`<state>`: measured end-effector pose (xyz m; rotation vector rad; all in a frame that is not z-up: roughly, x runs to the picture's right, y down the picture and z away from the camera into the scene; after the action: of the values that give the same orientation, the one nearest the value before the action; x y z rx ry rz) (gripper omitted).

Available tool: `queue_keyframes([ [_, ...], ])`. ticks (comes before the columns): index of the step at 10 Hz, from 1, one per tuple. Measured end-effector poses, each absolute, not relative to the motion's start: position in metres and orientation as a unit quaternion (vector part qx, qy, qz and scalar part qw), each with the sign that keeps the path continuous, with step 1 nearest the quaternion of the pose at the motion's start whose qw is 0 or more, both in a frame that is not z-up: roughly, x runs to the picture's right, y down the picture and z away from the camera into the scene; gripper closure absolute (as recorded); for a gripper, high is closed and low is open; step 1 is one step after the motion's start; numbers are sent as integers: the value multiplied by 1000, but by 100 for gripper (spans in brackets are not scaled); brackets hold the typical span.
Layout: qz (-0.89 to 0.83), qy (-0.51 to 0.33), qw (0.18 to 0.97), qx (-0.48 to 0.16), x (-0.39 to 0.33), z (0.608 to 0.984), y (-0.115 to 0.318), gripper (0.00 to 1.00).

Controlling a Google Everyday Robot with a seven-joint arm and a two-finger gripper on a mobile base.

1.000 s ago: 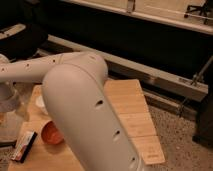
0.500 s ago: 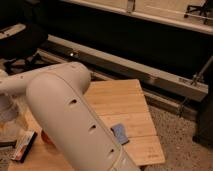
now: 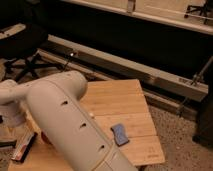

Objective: Place the eraser on the white sponge

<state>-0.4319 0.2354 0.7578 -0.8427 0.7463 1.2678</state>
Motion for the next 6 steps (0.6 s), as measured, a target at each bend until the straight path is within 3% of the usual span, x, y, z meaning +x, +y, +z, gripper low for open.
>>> queue_keyframes([
  [4, 570, 334, 643, -388, -411, 775, 256, 38],
  [6, 567, 334, 636, -403, -418, 777, 270, 57],
])
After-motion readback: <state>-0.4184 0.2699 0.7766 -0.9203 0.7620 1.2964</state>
